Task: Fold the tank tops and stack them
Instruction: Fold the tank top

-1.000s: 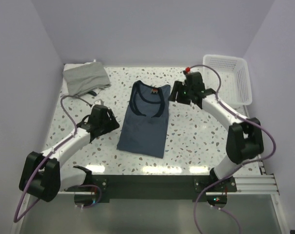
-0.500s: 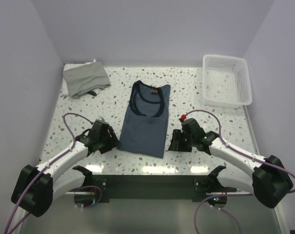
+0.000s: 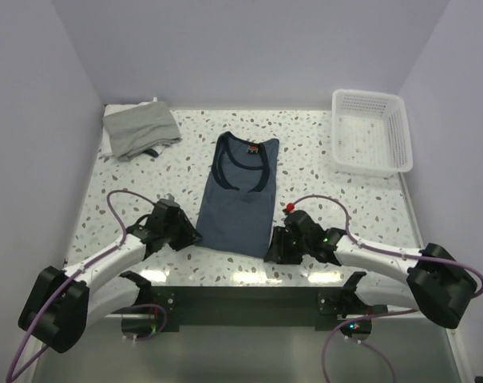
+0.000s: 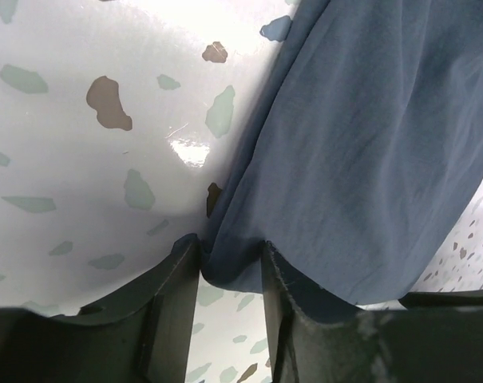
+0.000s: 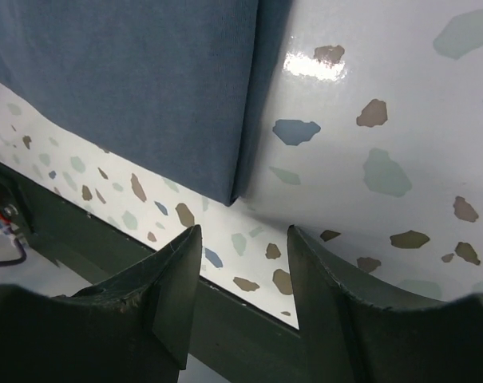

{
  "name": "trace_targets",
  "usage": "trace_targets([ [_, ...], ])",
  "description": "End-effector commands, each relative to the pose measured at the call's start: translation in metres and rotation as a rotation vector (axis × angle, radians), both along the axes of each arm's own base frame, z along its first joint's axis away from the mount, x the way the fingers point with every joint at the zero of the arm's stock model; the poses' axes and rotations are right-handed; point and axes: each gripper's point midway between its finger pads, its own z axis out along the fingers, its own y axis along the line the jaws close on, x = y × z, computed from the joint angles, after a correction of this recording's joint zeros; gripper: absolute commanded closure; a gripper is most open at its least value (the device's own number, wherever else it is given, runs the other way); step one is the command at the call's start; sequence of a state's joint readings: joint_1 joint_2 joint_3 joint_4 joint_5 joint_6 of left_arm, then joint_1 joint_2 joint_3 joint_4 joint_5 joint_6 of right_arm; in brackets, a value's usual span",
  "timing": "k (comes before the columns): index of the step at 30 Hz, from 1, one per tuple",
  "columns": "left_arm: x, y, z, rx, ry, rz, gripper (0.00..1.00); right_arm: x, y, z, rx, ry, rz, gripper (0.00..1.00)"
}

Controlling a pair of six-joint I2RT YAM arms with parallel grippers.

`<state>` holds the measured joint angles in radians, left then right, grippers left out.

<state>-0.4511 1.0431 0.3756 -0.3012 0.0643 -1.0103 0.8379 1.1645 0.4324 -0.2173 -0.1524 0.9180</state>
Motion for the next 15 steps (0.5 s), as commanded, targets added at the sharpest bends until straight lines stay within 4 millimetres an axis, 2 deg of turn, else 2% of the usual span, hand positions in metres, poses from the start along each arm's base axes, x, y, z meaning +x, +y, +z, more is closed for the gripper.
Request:
trace_targets([
  [1, -0.021, 0.007, -0.022, 0.034, 0.074, -0.015, 0.59, -0.002, -0.006, -0.014, -0.021, 0.028, -0.070, 0.49],
  [9, -0.027, 0.006, -0.030, 0.025, 0.080, -0.036, 0.77, 0.008, 0.000, -0.022, -0.010, 0.014, -0.145, 0.50],
  [13, -0.027, 0.003, -0.029, 0.013, 0.069, -0.053, 0.82, 0.006, 0.001, -0.034, -0.043, 0.024, -0.145, 0.55],
  [15, -0.028, 0.002, -0.029, 0.010, 0.067, -0.062, 0.86, 0.006, -0.002, -0.037, -0.065, 0.018, -0.151, 0.63],
])
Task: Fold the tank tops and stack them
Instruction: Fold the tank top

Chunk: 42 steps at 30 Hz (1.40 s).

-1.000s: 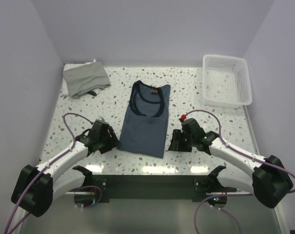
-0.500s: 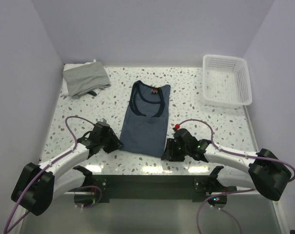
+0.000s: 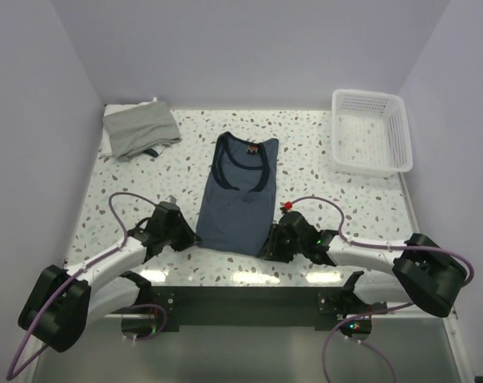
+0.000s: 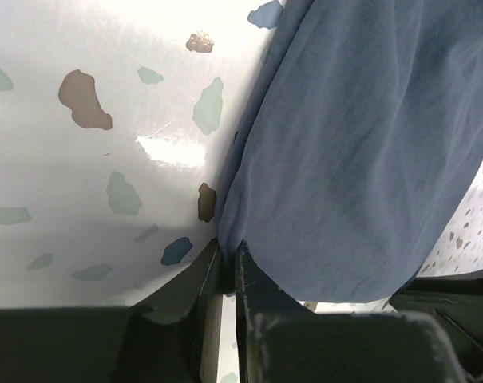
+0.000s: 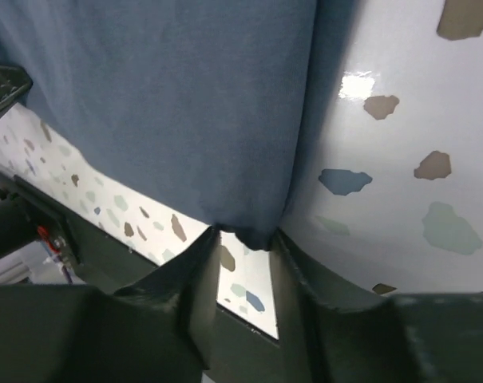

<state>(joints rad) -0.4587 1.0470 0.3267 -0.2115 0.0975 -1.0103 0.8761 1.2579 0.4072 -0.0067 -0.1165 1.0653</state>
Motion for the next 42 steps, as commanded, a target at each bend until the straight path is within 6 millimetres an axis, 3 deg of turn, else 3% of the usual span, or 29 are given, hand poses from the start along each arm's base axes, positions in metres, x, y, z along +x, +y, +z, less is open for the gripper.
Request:
trace_targets([
  [1, -0.026, 0.009, -0.023, 0.052, 0.083, -0.038, 0.87, -0.007, -0.031, -0.035, -0.164, 0.029, -0.056, 0.67],
  [3, -0.026, 0.009, -0.021, 0.049, 0.076, -0.045, 0.90, -0.009, -0.033, -0.034, -0.171, 0.027, -0.053, 0.72],
  [4, -0.026, 0.008, -0.020, 0.049, 0.072, -0.051, 0.95, -0.007, -0.039, -0.036, -0.197, 0.018, -0.066, 0.79],
  [8, -0.023, 0.008, -0.011, 0.057, 0.048, -0.068, 1.00, 0.001, -0.036, -0.013, -0.228, -0.053, -0.025, 0.98],
  [10, -0.020, 0.010, -0.002, 0.074, 0.032, -0.070, 1.00, -0.001, -0.035, -0.002, -0.245, -0.083, 0.025, 1.00],
  [12, -0.014, 0.011, 0.012, 0.075, -0.009, -0.057, 1.00, -0.002, -0.021, 0.016, -0.230, -0.126, 0.086, 1.00],
  [16, -0.016, 0.023, 0.034, 0.105, -0.038, -0.011, 1.00, -0.026, -0.001, 0.036, -0.244, -0.186, 0.204, 1.00],
  [20, -0.008, 0.024, 0.079, 0.070, -0.149, 0.020, 1.00, -0.036, 0.012, 0.063, -0.229, -0.244, 0.246, 1.00],
  [25, -0.002, 0.028, 0.118, 0.072, -0.215, 0.034, 1.00, -0.036, 0.019, 0.096, -0.215, -0.310, 0.272, 1.00],
  [31, 0.042, 0.018, 0.174, 0.060, -0.362, 0.070, 1.00, -0.012, 0.034, 0.137, -0.216, -0.401, 0.251, 1.00],
  [33, 0.060, 0.010, 0.179, 0.062, -0.374, 0.065, 1.00, -0.003, 0.036, 0.135, -0.249, -0.400, 0.259, 1.00],
  [34, 0.069, 0.005, 0.193, 0.048, -0.403, 0.064, 1.00, 0.006, 0.039, 0.144, -0.235, -0.403, 0.240, 1.00],
  [36, 0.090, -0.005, 0.200, 0.046, -0.431, 0.058, 1.00, 0.017, 0.042, 0.145, -0.235, -0.410, 0.240, 1.00],
  [37, 0.100, -0.010, 0.217, 0.032, -0.466, 0.059, 1.00, 0.030, 0.039, 0.150, -0.230, -0.417, 0.216, 1.00],
  [38, 0.110, -0.015, 0.213, 0.044, -0.457, 0.054, 1.00, 0.034, 0.040, 0.152, -0.218, -0.411, 0.216, 1.00],
  [40, 0.130, -0.023, 0.235, 0.019, -0.507, 0.058, 1.00, 0.054, 0.036, 0.161, -0.226, -0.434, 0.185, 1.00],
  [42, 0.149, -0.031, 0.237, 0.015, -0.522, 0.056, 1.00, 0.071, 0.033, 0.166, -0.226, -0.436, 0.165, 1.00],
])
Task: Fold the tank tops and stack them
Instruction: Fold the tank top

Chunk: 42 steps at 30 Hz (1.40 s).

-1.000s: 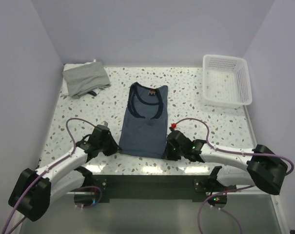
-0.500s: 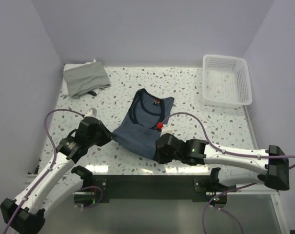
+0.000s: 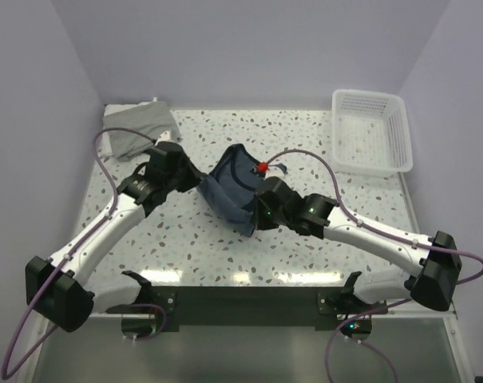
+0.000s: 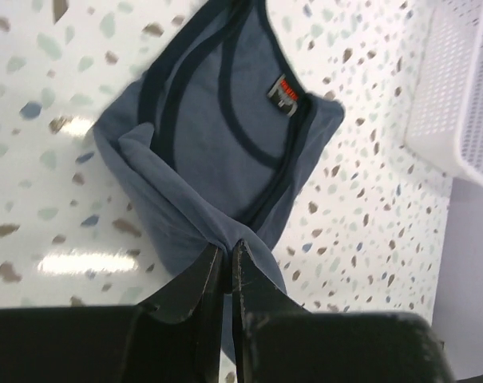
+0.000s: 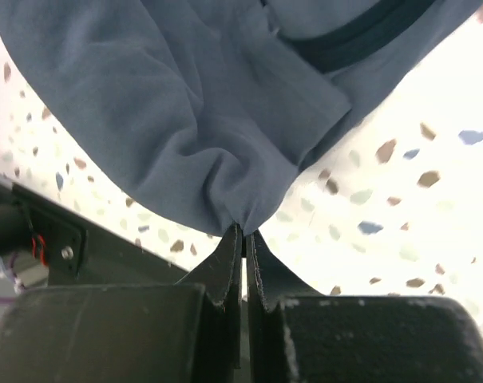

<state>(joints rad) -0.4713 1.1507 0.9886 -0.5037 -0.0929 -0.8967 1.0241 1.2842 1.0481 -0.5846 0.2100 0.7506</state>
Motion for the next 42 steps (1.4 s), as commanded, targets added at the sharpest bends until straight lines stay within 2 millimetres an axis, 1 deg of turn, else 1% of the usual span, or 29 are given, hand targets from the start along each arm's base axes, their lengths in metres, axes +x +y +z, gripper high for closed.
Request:
trace_targets([
  [1, 0.052, -0.019, 0.056, -0.059, -0.191, -0.006, 1.00, 0.032, 0.001, 0.032, 0.032, -0.067, 0.005, 1.00],
  [5, 0.090, -0.032, 0.058, -0.063, -0.202, -0.012, 1.00, 0.063, -0.002, 0.033, 0.046, -0.055, -0.019, 1.00],
  [9, 0.134, -0.050, 0.053, -0.076, -0.217, -0.043, 1.00, 0.110, -0.024, 0.029, 0.066, -0.047, -0.098, 1.00],
  [11, 0.162, -0.062, 0.043, -0.075, -0.218, -0.058, 1.00, 0.127, -0.027, 0.020, 0.059, -0.032, -0.100, 1.00],
  [12, 0.171, -0.067, 0.039, -0.081, -0.214, -0.079, 1.00, 0.145, -0.041, 0.017, 0.055, -0.038, -0.148, 1.00],
  [13, 0.189, -0.078, 0.029, -0.086, -0.204, -0.101, 1.00, 0.153, -0.043, 0.017, 0.065, -0.032, -0.142, 1.00],
  [15, 0.211, -0.087, 0.022, -0.081, -0.220, -0.130, 1.00, 0.179, -0.058, 0.000, 0.071, -0.011, -0.187, 0.99],
  [16, 0.223, -0.099, 0.035, -0.113, -0.262, -0.180, 1.00, 0.191, -0.063, -0.003, 0.066, -0.016, -0.200, 0.98],
  [17, 0.238, -0.109, 0.010, -0.119, -0.249, -0.204, 0.95, 0.200, -0.066, -0.020, 0.057, 0.018, -0.207, 0.97],
  [19, 0.256, -0.127, -0.007, -0.178, -0.264, -0.292, 0.86, 0.226, -0.082, -0.031, 0.070, 0.031, -0.262, 0.98],
  [20, 0.266, -0.133, -0.004, -0.203, -0.305, -0.316, 0.65, 0.233, -0.084, -0.052, 0.066, 0.069, -0.270, 0.94],
  [22, 0.278, -0.142, -0.013, -0.241, -0.309, -0.376, 0.43, 0.254, -0.096, -0.059, 0.075, 0.066, -0.313, 0.88],
  [23, 0.281, -0.143, -0.012, -0.247, -0.318, -0.383, 0.31, 0.259, -0.099, -0.074, 0.062, 0.093, -0.323, 0.78],
  [26, 0.279, -0.136, -0.002, -0.245, -0.368, -0.381, 0.17, 0.272, -0.108, -0.074, 0.046, 0.068, -0.351, 0.55],
  [27, 0.275, -0.131, -0.009, -0.240, -0.354, -0.373, 0.16, 0.274, -0.110, -0.074, 0.033, 0.062, -0.361, 0.52],
  [28, 0.272, -0.126, 0.006, -0.236, -0.377, -0.365, 0.16, 0.276, -0.111, -0.069, 0.025, 0.050, -0.360, 0.50],
  [29, 0.270, -0.120, 0.009, -0.226, -0.382, -0.355, 0.16, 0.277, -0.115, -0.066, 0.010, 0.041, -0.367, 0.48],
  [30, 0.264, -0.110, -0.001, -0.214, -0.354, -0.333, 0.17, 0.277, -0.121, -0.064, -0.022, 0.028, -0.387, 0.48],
  [31, 0.261, -0.099, 0.018, -0.196, -0.384, -0.289, 0.17, 0.275, -0.123, -0.054, -0.029, 0.005, -0.382, 0.48],
  [32, 0.256, -0.089, 0.016, -0.178, -0.354, -0.254, 0.18, 0.274, -0.128, -0.048, -0.050, -0.012, -0.395, 0.48],
  [33, 0.247, -0.077, 0.001, -0.156, -0.300, -0.211, 0.19, 0.268, -0.129, -0.044, -0.084, -0.022, -0.398, 0.48],
  [34, 0.244, -0.060, 0.014, -0.120, -0.307, -0.125, 0.20, 0.265, -0.135, -0.032, -0.120, -0.065, -0.412, 0.48],
  [35, 0.235, -0.050, 0.006, -0.105, -0.259, -0.077, 0.23, 0.263, -0.133, -0.026, -0.132, -0.084, -0.407, 0.48],
  [36, 0.219, -0.039, -0.020, -0.079, -0.180, -0.036, 0.23, 0.258, -0.121, -0.021, -0.141, -0.104, -0.377, 0.48],
  [37, 0.209, -0.029, -0.010, -0.074, -0.187, 0.014, 0.24, 0.257, -0.121, -0.014, -0.185, -0.135, -0.379, 0.48],
  [38, 0.200, -0.025, -0.014, -0.097, -0.166, 0.042, 0.25, 0.256, -0.117, -0.014, -0.213, -0.142, -0.368, 0.48],
  [39, 0.182, -0.020, -0.040, -0.094, -0.102, 0.053, 0.25, 0.253, -0.104, -0.009, -0.233, -0.146, -0.335, 0.48],
  [40, 0.173, -0.021, -0.034, -0.127, -0.105, 0.060, 0.25, 0.254, -0.097, -0.016, -0.244, -0.140, -0.296, 0.48],
  [42, 0.151, -0.019, -0.060, -0.140, -0.035, 0.049, 0.26, 0.262, -0.080, -0.016, -0.207, -0.157, -0.236, 0.48],
])
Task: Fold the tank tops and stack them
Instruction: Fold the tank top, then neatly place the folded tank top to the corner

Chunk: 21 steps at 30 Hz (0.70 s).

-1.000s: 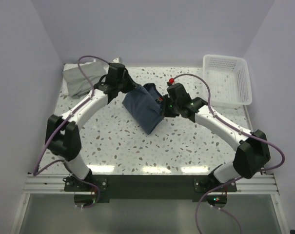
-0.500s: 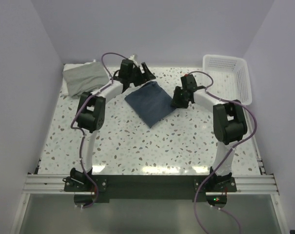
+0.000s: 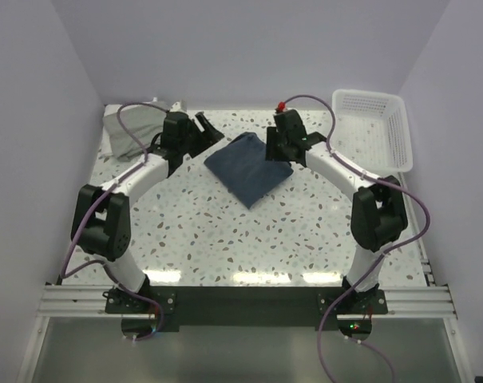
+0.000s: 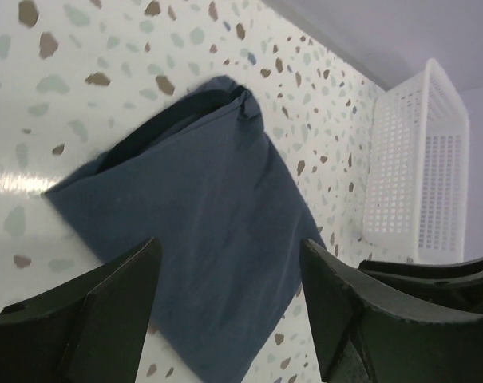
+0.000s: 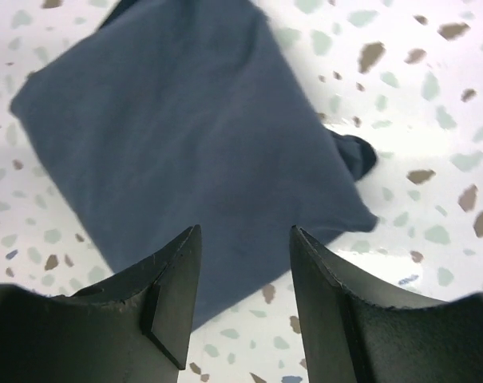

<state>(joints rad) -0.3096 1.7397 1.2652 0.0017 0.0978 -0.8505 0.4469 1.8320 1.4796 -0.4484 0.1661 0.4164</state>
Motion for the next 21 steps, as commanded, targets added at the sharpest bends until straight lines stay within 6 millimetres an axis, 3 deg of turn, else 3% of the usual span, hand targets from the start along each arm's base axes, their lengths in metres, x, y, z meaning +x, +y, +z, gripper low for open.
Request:
trace_targets([
  [1, -0.033, 0.008, -0.044, -0.027, 0.143, 0.035, 0.26, 0.011, 0.016, 0.009, -0.054, -0.045, 0.105, 0.48],
  [2, -0.040, 0.008, -0.052, -0.033, 0.176, 0.029, 0.26, 0.010, 0.022, -0.008, -0.053, 0.004, 0.144, 0.48],
  [3, -0.051, 0.006, -0.065, -0.041, 0.210, 0.004, 0.26, 0.015, 0.028, -0.007, -0.050, 0.000, 0.176, 0.49],
  [5, -0.056, 0.004, -0.068, -0.054, 0.201, -0.013, 0.23, 0.019, 0.030, -0.021, -0.089, 0.013, 0.223, 0.50],
  [10, -0.076, -0.007, -0.097, -0.096, 0.246, -0.097, 0.17, 0.025, 0.015, -0.066, -0.184, 0.104, 0.226, 0.50],
  [15, -0.094, -0.013, -0.127, -0.134, 0.318, -0.140, 0.17, 0.001, -0.002, -0.102, -0.218, 0.239, 0.161, 0.54],
  [18, -0.098, -0.010, -0.136, -0.123, 0.336, -0.131, 0.17, -0.020, -0.002, -0.109, -0.174, 0.284, 0.137, 0.54],
  [21, -0.097, -0.006, -0.146, -0.096, 0.353, -0.114, 0.18, -0.045, 0.012, -0.106, -0.071, 0.316, 0.168, 0.54],
])
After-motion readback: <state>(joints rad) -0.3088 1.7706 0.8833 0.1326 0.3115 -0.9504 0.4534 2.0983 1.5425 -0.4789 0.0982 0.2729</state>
